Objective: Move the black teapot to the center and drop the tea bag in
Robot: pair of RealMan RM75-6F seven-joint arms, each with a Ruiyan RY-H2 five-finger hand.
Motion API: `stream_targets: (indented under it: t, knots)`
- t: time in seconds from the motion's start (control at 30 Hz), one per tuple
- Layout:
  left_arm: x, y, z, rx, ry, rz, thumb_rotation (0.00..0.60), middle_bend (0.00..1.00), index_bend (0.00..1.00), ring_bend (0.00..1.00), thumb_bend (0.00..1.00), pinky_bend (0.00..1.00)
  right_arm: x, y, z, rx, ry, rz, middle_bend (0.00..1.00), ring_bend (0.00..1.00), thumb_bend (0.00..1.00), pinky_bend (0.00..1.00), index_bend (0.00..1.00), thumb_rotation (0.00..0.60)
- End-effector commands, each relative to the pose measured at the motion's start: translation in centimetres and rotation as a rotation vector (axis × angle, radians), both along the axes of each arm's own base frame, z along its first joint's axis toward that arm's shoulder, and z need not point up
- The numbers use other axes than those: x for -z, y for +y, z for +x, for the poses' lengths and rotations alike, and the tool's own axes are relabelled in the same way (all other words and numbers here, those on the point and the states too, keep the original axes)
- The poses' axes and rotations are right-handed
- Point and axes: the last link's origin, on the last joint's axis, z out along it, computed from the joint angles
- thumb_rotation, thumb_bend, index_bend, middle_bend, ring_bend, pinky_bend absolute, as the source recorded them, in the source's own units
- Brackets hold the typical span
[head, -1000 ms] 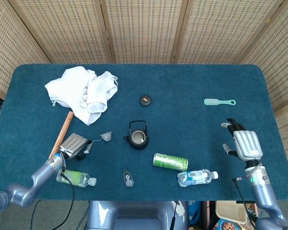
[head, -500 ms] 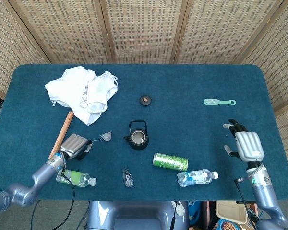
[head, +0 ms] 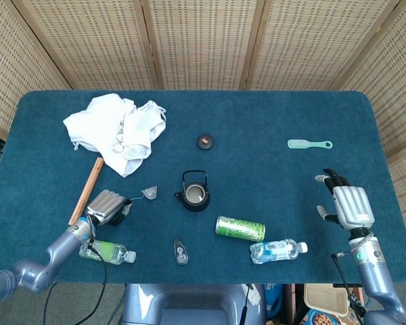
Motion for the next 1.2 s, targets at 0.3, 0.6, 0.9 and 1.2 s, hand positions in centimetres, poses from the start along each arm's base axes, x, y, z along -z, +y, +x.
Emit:
stream_targets:
  t: [0.3,0.6,0.9,1.2]
  knots:
    - [0.0,-0.1,0.2,-0.027,-0.029,-0.009,0.600,0.79,0.62,0.74,0.52,0.69,-0.1,-0.1,0.0,-0.001,-0.004,0.005,0.22,0.28,0.43,0.63,0.28,0.600]
    - [-0.8,0.1,0.6,-0.040,-0.071,0.010,0.600,0.79,0.64,0.75,0.53,0.69,0.0,-0.2,0.1,-0.004,-0.007,0.006,0.22,0.28,0.43,0.63,0.28,0.600]
    - [-3.4,0.4,2.3,-0.004,-0.147,0.060,0.600,0.79,0.64,0.75,0.53,0.69,-0.2,-0.2,0.4,-0.013,-0.008,0.003,0.22,0.28,0.43,0.63,0.28,0.600]
    - [-6.9,0.5,5.2,0.066,-0.258,0.107,0.600,0.79,0.64,0.75,0.53,0.69,-0.1,-0.1,0.5,-0.017,-0.011,0.000,0.22,0.28,0.43,0.61,0.28,0.600]
